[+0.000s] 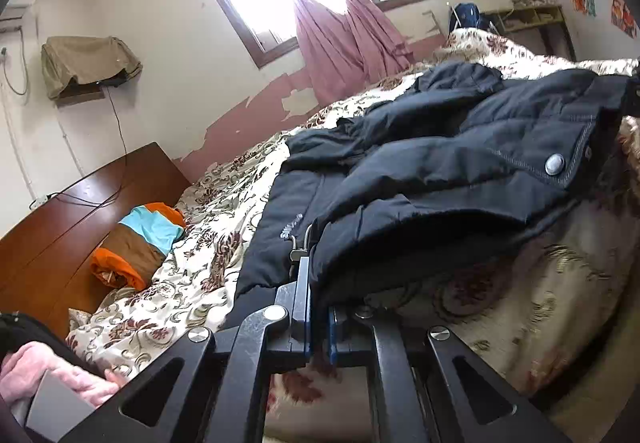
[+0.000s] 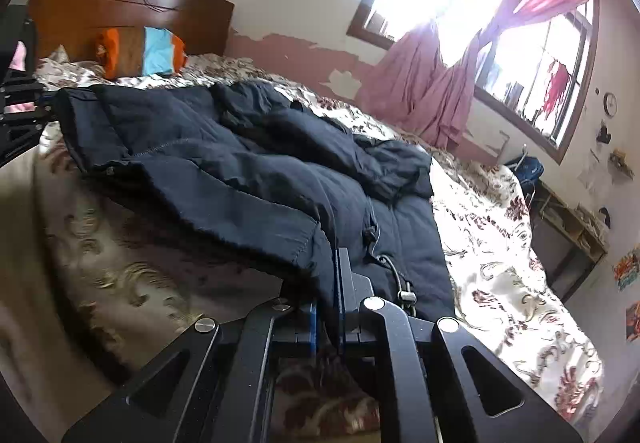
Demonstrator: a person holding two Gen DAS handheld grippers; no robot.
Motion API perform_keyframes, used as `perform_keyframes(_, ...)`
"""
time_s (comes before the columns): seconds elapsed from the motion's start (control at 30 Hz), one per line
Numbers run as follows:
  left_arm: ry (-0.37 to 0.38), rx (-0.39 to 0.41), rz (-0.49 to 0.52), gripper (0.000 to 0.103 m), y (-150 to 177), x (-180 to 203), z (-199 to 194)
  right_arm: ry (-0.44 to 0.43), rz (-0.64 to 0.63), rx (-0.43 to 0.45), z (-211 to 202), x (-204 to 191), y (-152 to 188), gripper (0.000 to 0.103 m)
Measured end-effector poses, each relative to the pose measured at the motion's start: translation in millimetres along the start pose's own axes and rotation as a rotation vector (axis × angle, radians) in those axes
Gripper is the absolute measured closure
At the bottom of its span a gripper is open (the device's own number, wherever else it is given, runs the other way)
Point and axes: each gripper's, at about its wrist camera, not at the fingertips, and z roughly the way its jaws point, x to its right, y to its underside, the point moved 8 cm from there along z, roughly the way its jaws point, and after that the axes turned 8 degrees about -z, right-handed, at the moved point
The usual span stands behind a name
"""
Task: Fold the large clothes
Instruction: 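Close both grippers on the side edge of the navy jacket, then lift the gripped edge with both grippers and fold it over the jacket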
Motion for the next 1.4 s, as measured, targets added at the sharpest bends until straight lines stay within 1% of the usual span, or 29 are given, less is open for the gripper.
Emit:
perform_keyframes(0.13,0.010,0.025,-0.050,0.097,-13.4,-17.2,-32.1,-0.001,-0.025,0.037,-43.3,2.4,-9.0,0.097)
perform_keyframes(0.27,0.004,0.077,-0.066,0.097,-34.6,-29.5,-49.9,0.016,-0.020,0.099,-69.1,11.0,-27.8,0.097)
perform_keyframes(0.4,0.016,0.119,-0.083,0.097,-66.1,-39.9,-42.1,0.034,0.002,0.151,-68.6,25.2,-48.4,0.097)
perform_keyframes(0.57,0.021,0.146,-0.099,0.097,-106.1,-47.5,-20.2,0.061,0.033,0.210,-48.9,55.8,-79.8,0.097)
perform_keyframes(0.7,0.016,0.173,-0.080,0.097,-136.2,-48.0,1.2,0.076,0.049,0.238,-25.1,75.2,-101.2,0.097)
perform_keyframes(0.83,-0.003,0.189,-0.050,0.097,-163.6,-45.6,32.3,0.084,0.065,0.246,9.9,93.6,-124.1,0.097)
perform_keyframes(0.97,-0.011,0.182,-0.038,0.097,-193.8,-44.6,70.0,0.081,0.088,0.248,55.2,115.5,-150.0,0.097)
perform_keyframes(1.1,0.006,0.133,-0.075,0.097,-219.7,-47.6,113.3,0.070,0.094,0.232,101.5,137.2,-178.4,0.097)
perform_keyframes(1.23,-0.002,0.079,-0.092,0.097,-244.6,-44.6,170.4,0.102,0.070,0.208,149.4,155.2,-206.0,0.097)
perform_keyframes(1.3,-0.011,0.060,-0.094,0.097,-250.8,-40.5,193.8,0.124,0.048,0.188,179.3,162.3,-216.7,0.097)
perform_keyframes(1.33,-0.010,0.040,-0.101,0.097,-254.1,-37.4,211.4,0.129,0.040,0.180,190.6,164.4,-221.7,0.097)
perform_keyframes(1.4,-0.004,0.014,-0.114,0.097,-256.0,-32.2,234.5,0.139,0.020,0.154,219.2,167.7,-228.3,0.098)
